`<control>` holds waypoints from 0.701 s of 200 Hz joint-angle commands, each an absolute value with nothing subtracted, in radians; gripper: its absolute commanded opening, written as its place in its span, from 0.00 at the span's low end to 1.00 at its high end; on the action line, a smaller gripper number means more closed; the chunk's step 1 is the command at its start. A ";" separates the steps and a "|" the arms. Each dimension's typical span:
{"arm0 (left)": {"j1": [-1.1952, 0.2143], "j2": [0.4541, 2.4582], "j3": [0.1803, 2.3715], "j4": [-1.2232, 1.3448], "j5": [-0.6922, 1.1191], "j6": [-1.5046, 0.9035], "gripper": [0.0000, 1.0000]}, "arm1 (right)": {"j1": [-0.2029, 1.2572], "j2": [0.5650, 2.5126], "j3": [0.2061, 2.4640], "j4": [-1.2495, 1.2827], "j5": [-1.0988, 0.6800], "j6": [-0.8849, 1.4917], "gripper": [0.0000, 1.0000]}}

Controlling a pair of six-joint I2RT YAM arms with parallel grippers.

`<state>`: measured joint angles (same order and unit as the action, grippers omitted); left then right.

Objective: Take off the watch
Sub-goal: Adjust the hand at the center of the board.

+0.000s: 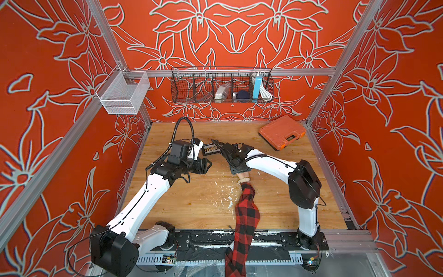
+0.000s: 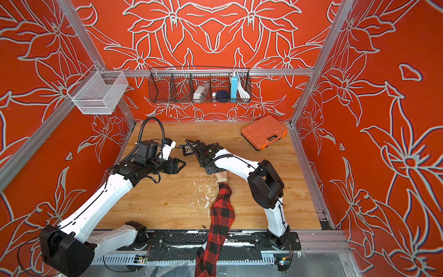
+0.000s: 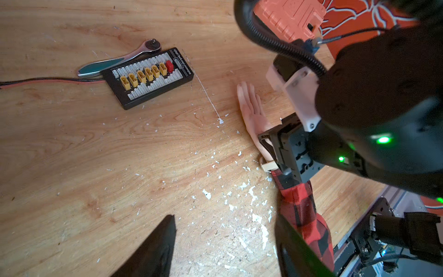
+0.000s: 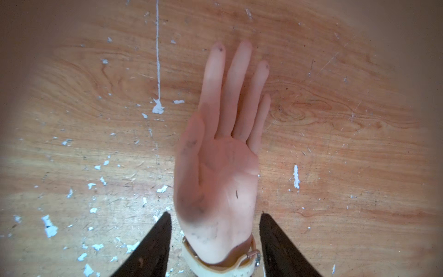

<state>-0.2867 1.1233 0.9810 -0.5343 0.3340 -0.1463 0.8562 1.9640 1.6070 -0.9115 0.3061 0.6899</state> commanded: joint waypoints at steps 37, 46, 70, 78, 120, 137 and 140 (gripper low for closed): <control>-0.281 1.106 0.944 -0.536 0.358 -0.218 0.62 | 0.769 1.737 1.451 -0.827 0.096 0.580 0.57; -0.286 1.112 0.938 -0.524 0.370 -0.245 0.61 | 0.742 1.705 1.405 -0.807 0.029 0.555 0.56; -0.345 1.151 0.939 -0.491 0.359 -0.306 0.58 | 0.665 1.608 1.235 -0.706 -0.154 0.525 0.53; -0.377 1.173 0.947 -0.483 0.341 -0.322 0.58 | 0.645 1.581 1.181 -0.671 -0.199 0.525 0.53; -0.464 1.296 0.989 -0.443 0.320 -0.402 0.57 | 0.625 1.509 1.047 -0.645 -0.267 0.503 0.62; -0.472 1.323 1.001 -0.434 0.309 -0.415 0.57 | 0.625 1.498 1.000 -0.612 -0.323 0.512 0.67; -0.471 1.328 1.004 -0.434 0.308 -0.415 0.57 | 0.624 1.498 0.993 -0.606 -0.330 0.515 0.68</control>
